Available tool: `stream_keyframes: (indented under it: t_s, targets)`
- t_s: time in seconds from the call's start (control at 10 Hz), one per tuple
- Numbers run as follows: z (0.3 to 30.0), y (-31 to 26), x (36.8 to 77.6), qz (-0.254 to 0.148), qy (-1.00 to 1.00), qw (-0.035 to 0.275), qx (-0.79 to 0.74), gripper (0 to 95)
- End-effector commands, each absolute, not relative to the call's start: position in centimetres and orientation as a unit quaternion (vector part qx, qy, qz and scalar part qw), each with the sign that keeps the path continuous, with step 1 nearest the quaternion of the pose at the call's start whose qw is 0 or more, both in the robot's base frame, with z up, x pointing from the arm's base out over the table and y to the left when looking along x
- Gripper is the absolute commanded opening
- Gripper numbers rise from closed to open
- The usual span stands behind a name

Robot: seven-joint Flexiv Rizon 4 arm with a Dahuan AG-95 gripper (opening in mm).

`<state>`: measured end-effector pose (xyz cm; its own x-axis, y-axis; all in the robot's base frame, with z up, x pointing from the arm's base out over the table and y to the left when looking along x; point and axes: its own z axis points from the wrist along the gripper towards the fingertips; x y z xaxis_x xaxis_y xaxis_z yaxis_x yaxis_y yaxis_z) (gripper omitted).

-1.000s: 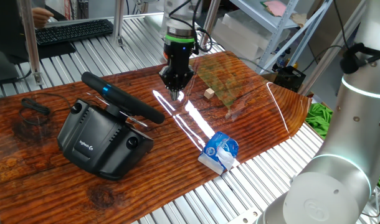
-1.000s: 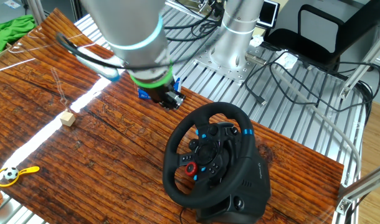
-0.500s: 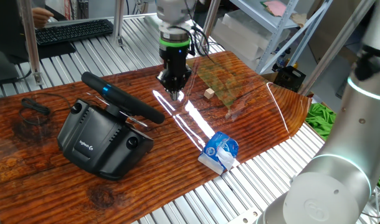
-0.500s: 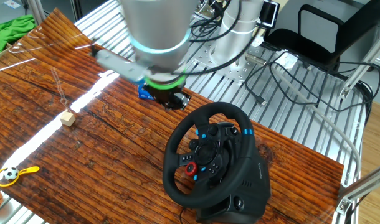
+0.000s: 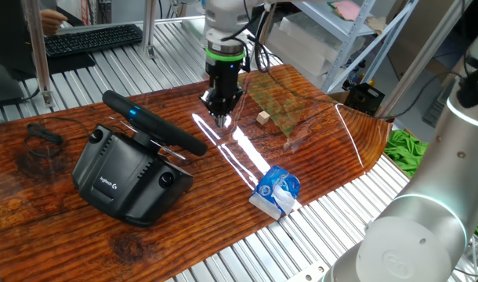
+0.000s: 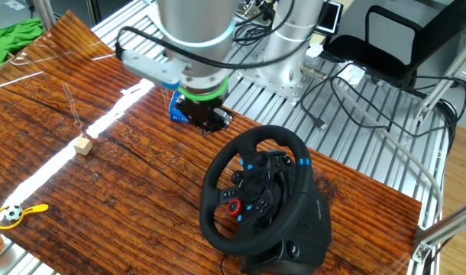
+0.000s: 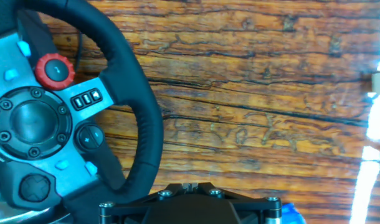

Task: Rotate the steering wheel 90 degrees clockwise

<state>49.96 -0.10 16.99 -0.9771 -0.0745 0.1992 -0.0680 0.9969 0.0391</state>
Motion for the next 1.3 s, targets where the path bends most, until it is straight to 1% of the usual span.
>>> stream_keyframes:
  t_s: [0.1, 0.9, 1.2, 1.3]
  targets:
    - [17.00, 0.00, 50.00, -0.229, -0.944, 0.225, -0.075, 0.0]
    - [17.00, 0.00, 50.00, -0.224, -0.942, 0.224, -0.114, 0.0]
    - [17.00, 0.00, 50.00, -0.209, -0.946, 0.214, -0.121, 0.0]
    - [17.00, 0.00, 50.00, -0.190, -0.952, 0.209, -0.116, 0.0]
